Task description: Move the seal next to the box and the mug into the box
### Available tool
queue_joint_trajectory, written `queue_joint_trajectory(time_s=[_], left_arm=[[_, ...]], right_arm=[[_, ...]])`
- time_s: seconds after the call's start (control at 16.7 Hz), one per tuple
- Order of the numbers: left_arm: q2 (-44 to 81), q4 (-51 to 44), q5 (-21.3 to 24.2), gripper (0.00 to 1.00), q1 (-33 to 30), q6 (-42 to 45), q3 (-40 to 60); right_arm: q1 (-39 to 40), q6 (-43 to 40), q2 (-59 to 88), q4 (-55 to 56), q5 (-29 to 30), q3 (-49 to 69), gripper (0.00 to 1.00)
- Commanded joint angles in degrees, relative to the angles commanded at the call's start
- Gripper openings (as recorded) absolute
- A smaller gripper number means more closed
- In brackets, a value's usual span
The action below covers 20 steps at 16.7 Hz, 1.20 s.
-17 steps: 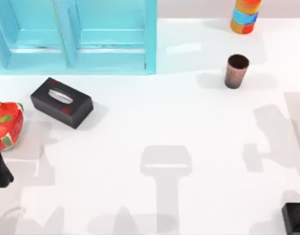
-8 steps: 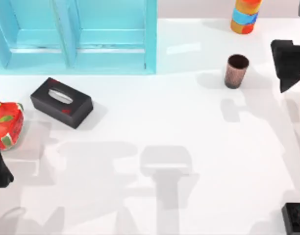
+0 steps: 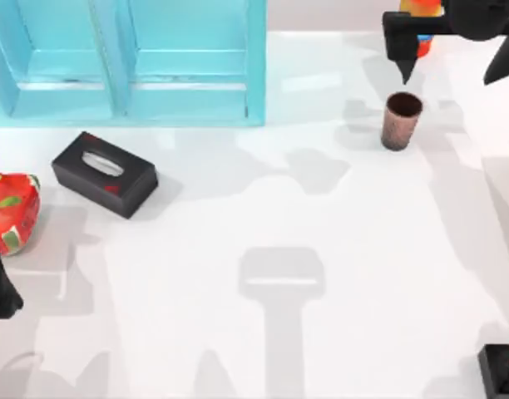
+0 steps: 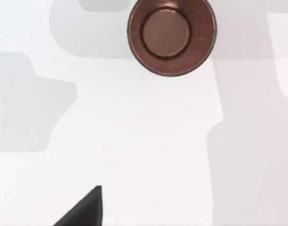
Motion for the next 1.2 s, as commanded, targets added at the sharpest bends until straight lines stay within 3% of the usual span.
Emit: queue_joint_trajectory(time_s=[0.24, 0.54, 1.2], left_arm=[[0.0, 0.0, 0.0, 1.0, 0.0, 0.0, 0.0], [0.0, 0.0, 0.0, 1.0, 0.0, 0.0, 0.0], [0.0, 0.0, 0.0, 1.0, 0.0, 0.0, 0.0]], right_arm=[[-0.9, -0.9, 10.5, 0.5, 0.8, 10.5, 1.0], [-1.0, -1.0, 12.2, 0.7, 1.0, 12.2, 1.0], [-1.3, -1.3, 14.3, 15.6, 0.9, -0.6, 1.0]])
